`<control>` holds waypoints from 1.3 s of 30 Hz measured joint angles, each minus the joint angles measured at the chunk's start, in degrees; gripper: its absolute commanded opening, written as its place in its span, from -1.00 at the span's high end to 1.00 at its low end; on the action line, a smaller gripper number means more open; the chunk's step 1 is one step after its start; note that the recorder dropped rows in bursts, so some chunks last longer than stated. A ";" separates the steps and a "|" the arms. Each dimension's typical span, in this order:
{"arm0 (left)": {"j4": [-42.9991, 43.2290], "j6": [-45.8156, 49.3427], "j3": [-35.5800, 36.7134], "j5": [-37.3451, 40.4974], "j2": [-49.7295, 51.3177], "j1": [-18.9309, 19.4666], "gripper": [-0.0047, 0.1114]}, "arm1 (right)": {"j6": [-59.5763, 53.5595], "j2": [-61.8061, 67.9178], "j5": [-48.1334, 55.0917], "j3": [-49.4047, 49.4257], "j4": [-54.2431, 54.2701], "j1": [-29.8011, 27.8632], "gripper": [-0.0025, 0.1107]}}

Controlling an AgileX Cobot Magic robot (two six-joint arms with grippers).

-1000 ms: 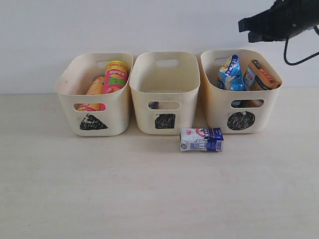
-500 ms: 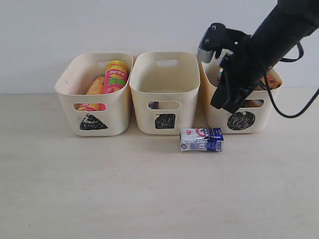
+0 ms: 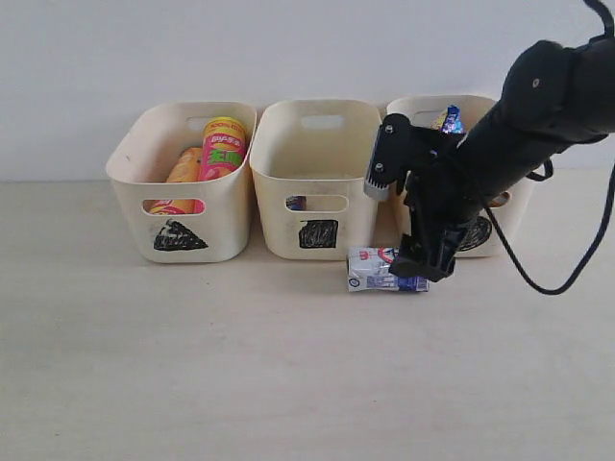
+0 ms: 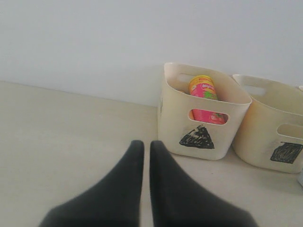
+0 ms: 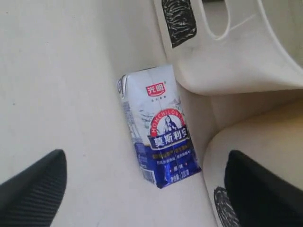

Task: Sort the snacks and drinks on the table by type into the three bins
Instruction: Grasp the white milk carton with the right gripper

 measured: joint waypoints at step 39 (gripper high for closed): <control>0.00 0.00 0.00 0.00 0.00 0.00 0.84 | 1.20 12.35 -17.61 0.89 -5.96 2.33 0.96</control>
